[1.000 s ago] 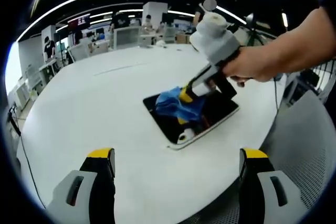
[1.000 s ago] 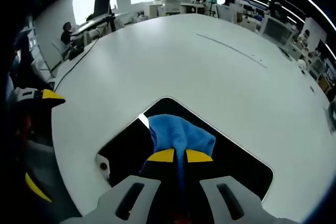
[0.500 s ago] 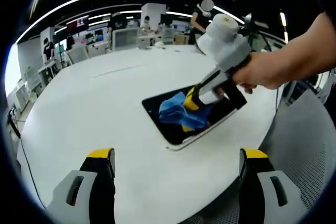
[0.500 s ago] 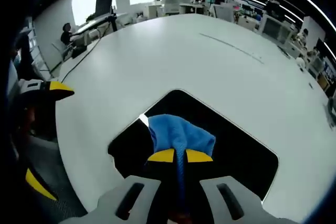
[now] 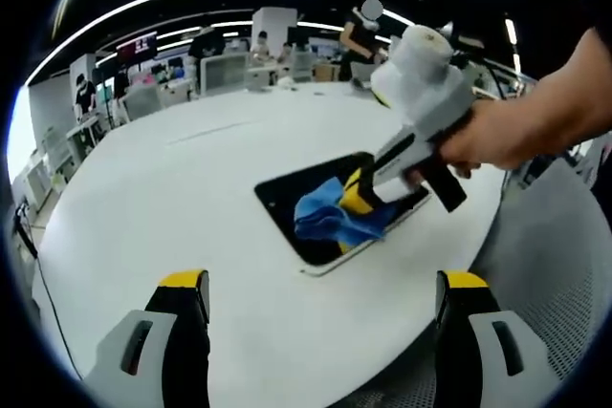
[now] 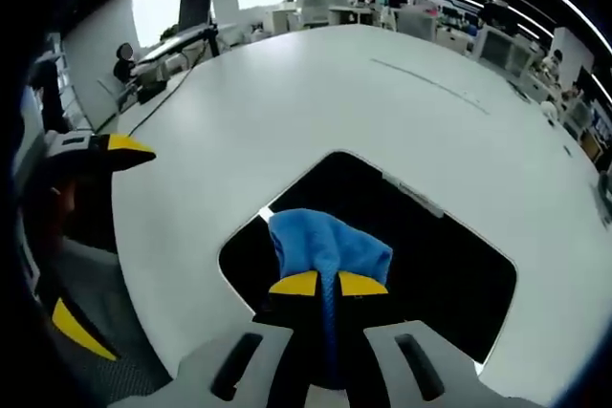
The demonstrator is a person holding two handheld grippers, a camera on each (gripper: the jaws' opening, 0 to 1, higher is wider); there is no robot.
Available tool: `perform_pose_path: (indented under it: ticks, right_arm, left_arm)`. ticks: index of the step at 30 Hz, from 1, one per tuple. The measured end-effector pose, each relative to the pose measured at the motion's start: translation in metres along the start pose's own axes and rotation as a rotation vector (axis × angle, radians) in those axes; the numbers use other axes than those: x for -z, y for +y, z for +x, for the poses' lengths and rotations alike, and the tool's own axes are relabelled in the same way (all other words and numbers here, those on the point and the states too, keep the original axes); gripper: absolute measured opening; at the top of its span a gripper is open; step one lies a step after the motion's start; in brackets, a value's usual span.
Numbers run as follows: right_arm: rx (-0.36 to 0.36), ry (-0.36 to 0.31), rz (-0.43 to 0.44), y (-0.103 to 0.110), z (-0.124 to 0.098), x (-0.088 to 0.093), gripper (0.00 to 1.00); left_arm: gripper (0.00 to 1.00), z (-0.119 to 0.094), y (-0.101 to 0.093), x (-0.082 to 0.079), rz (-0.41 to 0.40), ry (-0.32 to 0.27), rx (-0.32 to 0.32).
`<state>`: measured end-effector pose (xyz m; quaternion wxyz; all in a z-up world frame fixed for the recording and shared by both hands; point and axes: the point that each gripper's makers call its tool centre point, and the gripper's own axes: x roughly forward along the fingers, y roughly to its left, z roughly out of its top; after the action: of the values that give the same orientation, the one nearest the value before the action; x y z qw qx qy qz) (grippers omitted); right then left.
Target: Wipe the mirror surface with the cleaning cloth until all visible marks leave the cleaned area.
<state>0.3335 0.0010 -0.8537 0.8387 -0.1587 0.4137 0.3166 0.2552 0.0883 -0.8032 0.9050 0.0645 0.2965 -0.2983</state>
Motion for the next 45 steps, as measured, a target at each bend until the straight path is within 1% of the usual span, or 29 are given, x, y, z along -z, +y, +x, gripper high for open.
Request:
perform_pose_path:
  ticks: [9, 12, 21, 26, 30, 37, 43, 45]
  right_arm:
    - [-0.011, 0.012, 0.006, 0.009, -0.005, 0.006, 0.01]
    - [-0.017, 0.016, 0.002, 0.013, -0.007, 0.009, 0.01]
    - [-0.035, 0.023, 0.001, 0.021, -0.011, 0.014, 0.01]
    - [-0.038, 0.025, 0.02, 0.023, -0.012, 0.016, 0.01]
    - [-0.046, 0.027, 0.016, 0.026, -0.014, 0.017, 0.01]
    - [-0.047, 0.019, 0.029, 0.028, -0.014, 0.018, 0.01]
    - [-0.066, 0.029, 0.001, 0.031, -0.016, 0.02, 0.01]
    - [-0.071, 0.03, -0.004, 0.032, -0.017, 0.021, 0.01]
  left_arm:
    - [0.99, 0.0, 0.0, 0.001, 0.01, 0.007, 0.002]
    - [0.99, 0.0, 0.0, 0.0, 0.004, 0.001, 0.001]
    - [0.99, 0.0, 0.001, 0.002, -0.004, 0.009, -0.003]
    - [0.99, 0.0, -0.002, 0.001, -0.007, 0.005, 0.012]
    - [0.99, 0.0, -0.003, 0.0, -0.012, 0.0, 0.016]
    - [0.99, -0.001, -0.002, 0.0, -0.006, -0.004, 0.014]
    - [0.99, 0.0, -0.003, -0.001, -0.005, -0.008, 0.013]
    - [0.99, 0.0, -0.001, -0.001, -0.01, -0.008, 0.004]
